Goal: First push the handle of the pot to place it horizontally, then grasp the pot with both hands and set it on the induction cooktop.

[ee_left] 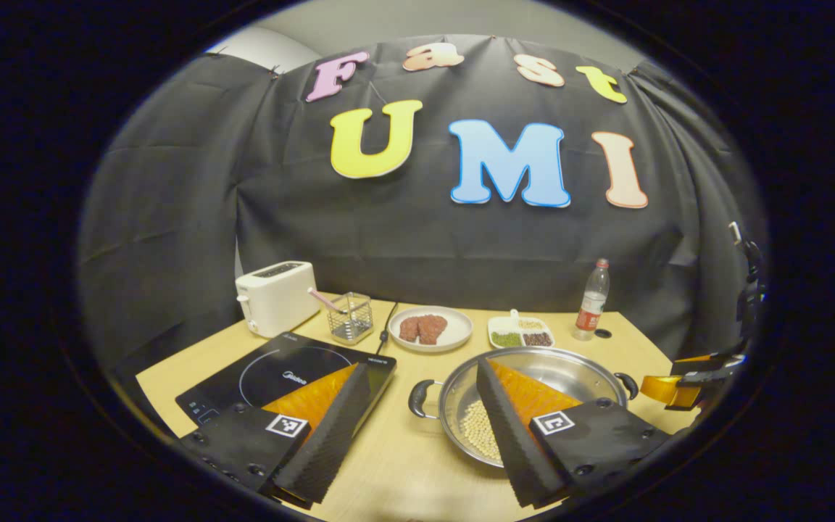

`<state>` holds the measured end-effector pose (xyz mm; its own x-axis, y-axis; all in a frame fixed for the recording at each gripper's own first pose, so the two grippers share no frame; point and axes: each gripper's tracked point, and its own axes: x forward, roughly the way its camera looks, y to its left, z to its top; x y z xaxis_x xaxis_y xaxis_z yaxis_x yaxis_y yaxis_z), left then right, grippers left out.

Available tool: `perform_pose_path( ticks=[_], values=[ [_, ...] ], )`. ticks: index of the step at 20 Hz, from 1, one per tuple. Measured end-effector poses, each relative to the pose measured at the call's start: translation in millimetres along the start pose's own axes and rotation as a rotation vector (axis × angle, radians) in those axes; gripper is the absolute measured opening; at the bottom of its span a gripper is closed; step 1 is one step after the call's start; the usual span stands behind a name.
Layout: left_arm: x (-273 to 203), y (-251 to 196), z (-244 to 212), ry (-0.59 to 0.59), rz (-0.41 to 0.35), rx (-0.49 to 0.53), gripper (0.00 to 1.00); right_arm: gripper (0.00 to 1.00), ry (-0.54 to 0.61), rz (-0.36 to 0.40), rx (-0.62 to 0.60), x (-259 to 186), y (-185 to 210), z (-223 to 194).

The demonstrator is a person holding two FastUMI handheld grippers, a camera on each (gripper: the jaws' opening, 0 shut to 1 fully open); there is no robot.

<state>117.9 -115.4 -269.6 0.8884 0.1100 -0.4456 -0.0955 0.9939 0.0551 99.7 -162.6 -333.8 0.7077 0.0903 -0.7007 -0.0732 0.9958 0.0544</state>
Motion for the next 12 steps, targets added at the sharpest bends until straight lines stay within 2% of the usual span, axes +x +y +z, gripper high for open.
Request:
perform_pose_path(
  ticks=[2,5,12],
  values=[
    [17,-2,-12,0.027,-0.027,0.021,0.99,1.00,0.007,-0.007,0.006,4,5,0],
    [43,-7,-32,0.088,-0.078,0.044,0.97,1.00,0.029,-0.026,0.010,11,10,-3],
    [101,-3,-69,0.194,-0.132,0.086,1.00,1.00,0.088,-0.085,0.053,37,12,-12]
  ],
)
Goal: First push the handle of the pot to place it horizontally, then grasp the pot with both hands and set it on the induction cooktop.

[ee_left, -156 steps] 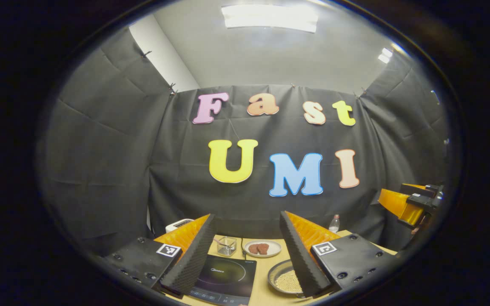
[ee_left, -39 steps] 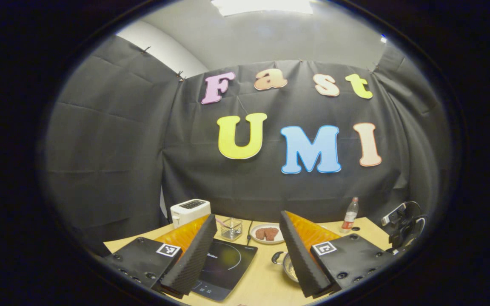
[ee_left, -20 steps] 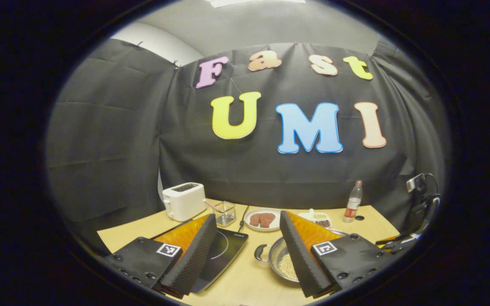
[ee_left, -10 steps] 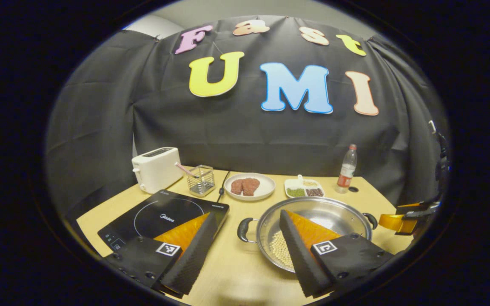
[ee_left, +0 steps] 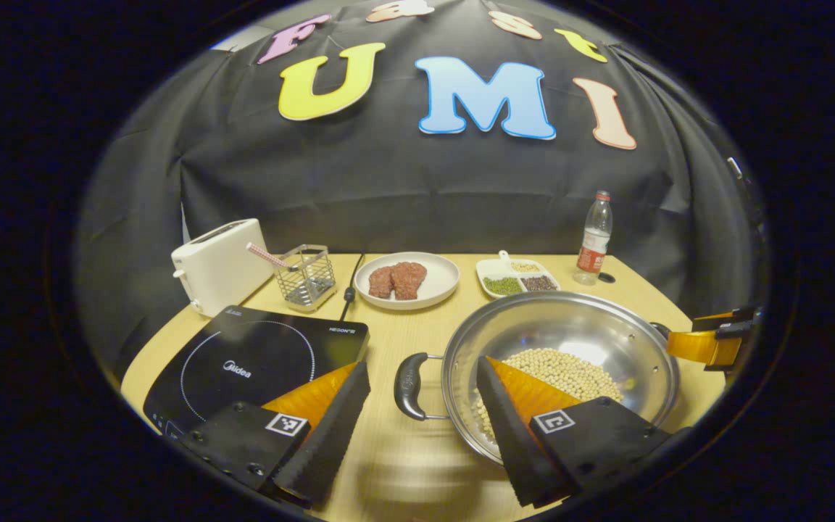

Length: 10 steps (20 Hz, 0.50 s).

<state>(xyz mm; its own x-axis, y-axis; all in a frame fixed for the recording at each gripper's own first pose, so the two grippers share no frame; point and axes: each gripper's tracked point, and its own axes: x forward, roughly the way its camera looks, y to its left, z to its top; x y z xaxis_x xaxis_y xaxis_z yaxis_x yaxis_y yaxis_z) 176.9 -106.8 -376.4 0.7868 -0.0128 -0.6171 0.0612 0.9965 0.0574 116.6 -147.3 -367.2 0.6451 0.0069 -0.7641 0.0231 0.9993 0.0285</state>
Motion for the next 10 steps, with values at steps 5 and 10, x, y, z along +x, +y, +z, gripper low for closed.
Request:
perform_pose_path(
  ticks=[5,10],
  values=[
    [23,-2,-16,0.054,-0.037,0.000,1.00,1.00,0.033,-0.033,0.037,18,0,-2],
    [45,-1,-28,0.098,-0.048,0.016,0.95,1.00,0.065,-0.055,0.027,34,2,-10]
  ],
)
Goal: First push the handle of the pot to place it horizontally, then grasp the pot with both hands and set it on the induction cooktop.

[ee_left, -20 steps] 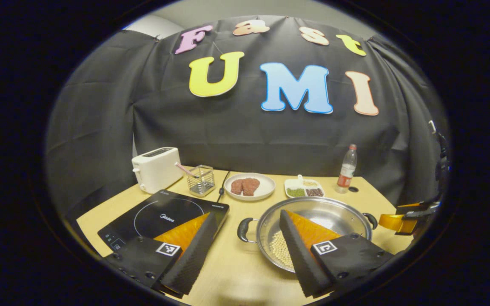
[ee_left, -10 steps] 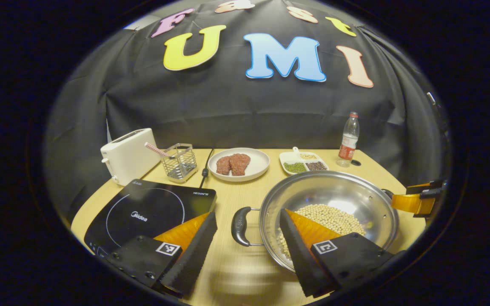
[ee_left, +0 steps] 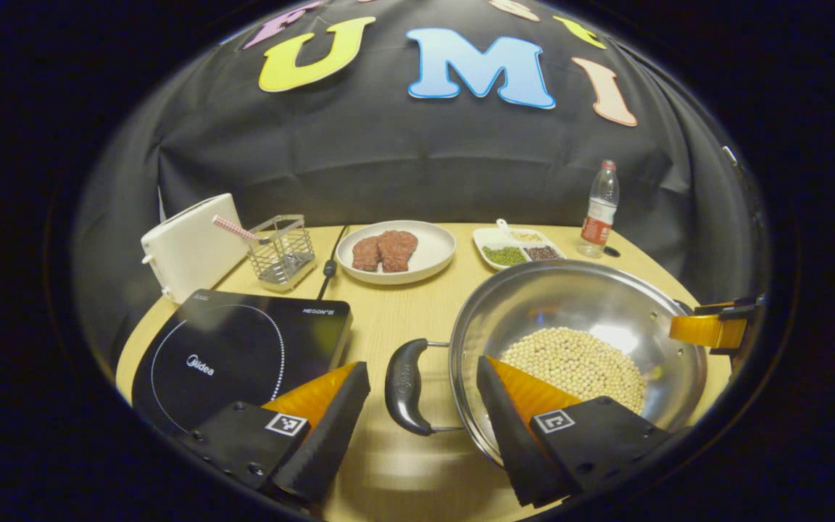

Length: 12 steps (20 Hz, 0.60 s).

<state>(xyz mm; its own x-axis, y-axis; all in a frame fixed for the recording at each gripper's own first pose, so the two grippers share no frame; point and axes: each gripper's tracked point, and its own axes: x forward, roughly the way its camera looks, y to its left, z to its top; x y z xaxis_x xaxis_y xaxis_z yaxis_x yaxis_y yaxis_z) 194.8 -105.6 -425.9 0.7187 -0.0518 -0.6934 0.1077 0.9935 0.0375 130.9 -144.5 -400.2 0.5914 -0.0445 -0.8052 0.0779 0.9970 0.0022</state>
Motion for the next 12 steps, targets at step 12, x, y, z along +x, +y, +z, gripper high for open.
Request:
perform_pose_path(
  ticks=[12],
  values=[
    [15,-5,-12,0.065,0.016,0.010,0.84,0.62,0.031,-0.010,-0.041,15,1,-8]
  ],
)
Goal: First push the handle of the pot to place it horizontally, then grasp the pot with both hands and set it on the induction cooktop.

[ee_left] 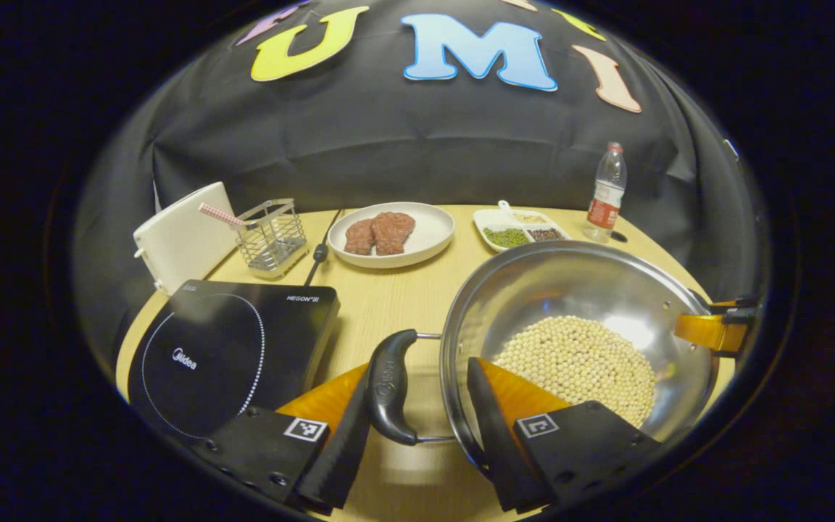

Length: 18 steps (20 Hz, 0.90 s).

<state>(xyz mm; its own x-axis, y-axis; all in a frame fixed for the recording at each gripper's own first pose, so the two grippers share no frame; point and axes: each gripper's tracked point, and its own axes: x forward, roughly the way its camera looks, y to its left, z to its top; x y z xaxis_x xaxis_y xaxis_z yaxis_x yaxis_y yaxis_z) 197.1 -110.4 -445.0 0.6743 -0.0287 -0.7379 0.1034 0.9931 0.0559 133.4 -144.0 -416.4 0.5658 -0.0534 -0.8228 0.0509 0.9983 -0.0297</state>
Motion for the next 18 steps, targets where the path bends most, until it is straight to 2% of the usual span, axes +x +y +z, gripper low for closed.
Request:
perform_pose_path(
  ticks=[2,3,4,5,6,7,9,11,12,16,17,18],
  values=[
    [0,0,0,0.016,0.008,0.009,0.78,0.56,-0.002,0.000,-0.008,1,0,1],
    [-1,0,1,0.014,0.009,0.009,0.78,0.50,-0.011,-0.009,-0.029,-2,0,2],
    [0,0,2,0.015,0.010,0.008,0.76,0.56,-0.015,-0.015,-0.048,-2,0,1],
    [-2,-1,3,0.015,0.009,0.007,0.71,0.56,-0.013,-0.020,-0.057,-4,-1,0],
    [-4,-4,0,0.022,0.005,0.001,0.74,0.51,-0.012,-0.029,-0.068,-5,-2,1],
    [-6,-7,-2,0.028,0.004,-0.009,0.74,0.56,-0.019,-0.037,-0.078,-7,-3,3],
    [-11,-12,-5,0.029,0.002,-0.029,0.70,0.56,-0.028,-0.044,-0.091,-15,-10,3],
    [-18,-17,-5,0.016,0.003,-0.034,0.77,0.56,-0.034,-0.038,-0.093,-22,-16,2],
    [-23,-18,-5,0.008,0.004,-0.034,0.74,0.55,-0.037,-0.035,-0.092,-25,-17,0],
    [-47,-22,2,-0.028,0.024,-0.042,0.73,0.56,-0.056,-0.015,-0.085,-38,-22,-1],
    [-53,-22,4,-0.040,0.032,-0.048,0.68,0.56,-0.059,-0.006,-0.082,-42,-22,0],
    [-61,-22,6,-0.051,0.038,-0.051,0.72,0.55,-0.065,0.001,-0.080,-46,-23,-1]
  ],
)
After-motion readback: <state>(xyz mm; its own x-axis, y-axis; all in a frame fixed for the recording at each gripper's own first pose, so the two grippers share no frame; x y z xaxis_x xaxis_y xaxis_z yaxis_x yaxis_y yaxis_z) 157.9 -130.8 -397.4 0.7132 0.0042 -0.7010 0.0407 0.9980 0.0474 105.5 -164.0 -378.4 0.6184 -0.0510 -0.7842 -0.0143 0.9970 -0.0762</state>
